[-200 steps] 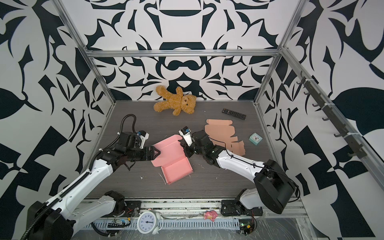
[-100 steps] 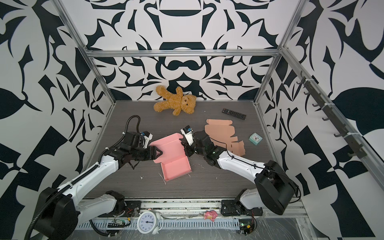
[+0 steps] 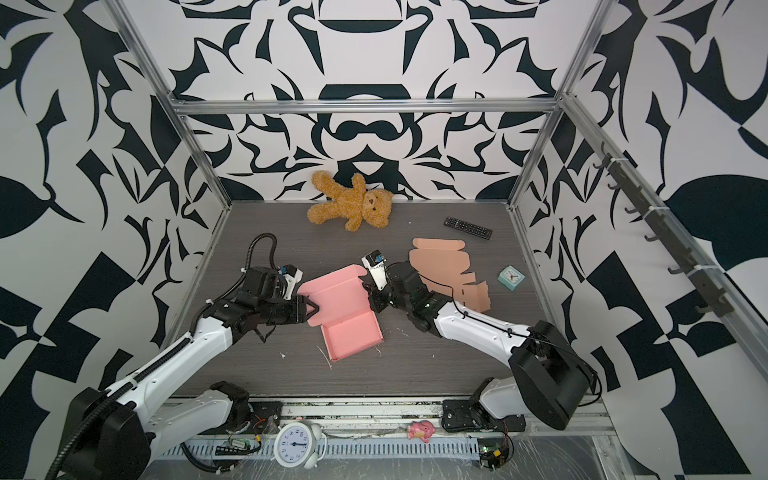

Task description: Fold the paper box

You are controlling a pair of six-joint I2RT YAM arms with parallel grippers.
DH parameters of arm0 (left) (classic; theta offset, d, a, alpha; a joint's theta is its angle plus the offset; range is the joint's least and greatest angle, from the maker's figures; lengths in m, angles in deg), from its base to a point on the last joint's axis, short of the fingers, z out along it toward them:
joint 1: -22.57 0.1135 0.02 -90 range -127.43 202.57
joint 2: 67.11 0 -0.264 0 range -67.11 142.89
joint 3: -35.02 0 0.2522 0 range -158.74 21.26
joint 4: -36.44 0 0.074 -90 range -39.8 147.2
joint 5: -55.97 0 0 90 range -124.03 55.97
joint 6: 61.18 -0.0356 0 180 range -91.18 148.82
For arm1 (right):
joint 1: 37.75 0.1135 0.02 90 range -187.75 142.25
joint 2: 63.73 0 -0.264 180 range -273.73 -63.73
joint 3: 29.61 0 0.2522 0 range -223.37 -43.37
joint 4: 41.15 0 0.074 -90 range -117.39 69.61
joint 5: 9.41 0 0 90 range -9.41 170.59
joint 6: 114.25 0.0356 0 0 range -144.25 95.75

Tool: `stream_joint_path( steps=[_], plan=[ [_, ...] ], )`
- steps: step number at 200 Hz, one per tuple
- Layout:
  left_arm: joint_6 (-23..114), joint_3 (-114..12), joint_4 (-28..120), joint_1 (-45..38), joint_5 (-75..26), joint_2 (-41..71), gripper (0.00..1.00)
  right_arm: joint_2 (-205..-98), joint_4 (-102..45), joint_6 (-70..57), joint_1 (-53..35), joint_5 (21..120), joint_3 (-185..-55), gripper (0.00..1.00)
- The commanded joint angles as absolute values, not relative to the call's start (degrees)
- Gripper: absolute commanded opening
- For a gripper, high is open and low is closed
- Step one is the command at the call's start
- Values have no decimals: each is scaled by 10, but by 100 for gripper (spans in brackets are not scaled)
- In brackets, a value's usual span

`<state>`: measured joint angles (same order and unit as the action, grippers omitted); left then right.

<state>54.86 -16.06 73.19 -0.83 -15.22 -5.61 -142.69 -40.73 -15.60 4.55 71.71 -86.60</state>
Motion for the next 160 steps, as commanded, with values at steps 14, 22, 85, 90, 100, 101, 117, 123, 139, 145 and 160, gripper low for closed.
stream_joint_path(
  steps=[14,22,85,90,100,101,117,123,139,145,160],
  plan=[
    [545,-155,760,-6,-162,-66,33,-1419,-435,-153,45,727,-863,0],
    [544,-155,763,-7,-166,-70,33,-1419,-433,-153,45,727,-863,0],
    [542,-161,779,-7,-180,-89,23,-1423,-431,-149,45,725,-866,0],
    [541,-162,782,-6,-181,-89,22,-1423,-431,-149,45,725,-866,0],
    [539,-164,786,-7,-185,-88,21,-1424,-431,-149,45,725,-867,0],
    [538,-164,786,-7,-186,-89,20,-1424,-431,-149,45,725,-867,0],
    [538,-165,793,-7,-192,-92,18,-1425,-430,-149,45,726,-867,0],
    [538,-165,794,-6,-195,-94,17,-1425,-430,-149,45,726,-867,0],
    [539,-165,797,-6,-200,-97,16,-1425,-429,-150,45,725,-868,0],
    [539,-165,797,-6,-202,-97,16,-1426,-429,-150,45,725,-868,0],
    [540,-165,797,-6,-202,-95,14,-1425,-428,-151,45,724,-868,0]
  ],
)
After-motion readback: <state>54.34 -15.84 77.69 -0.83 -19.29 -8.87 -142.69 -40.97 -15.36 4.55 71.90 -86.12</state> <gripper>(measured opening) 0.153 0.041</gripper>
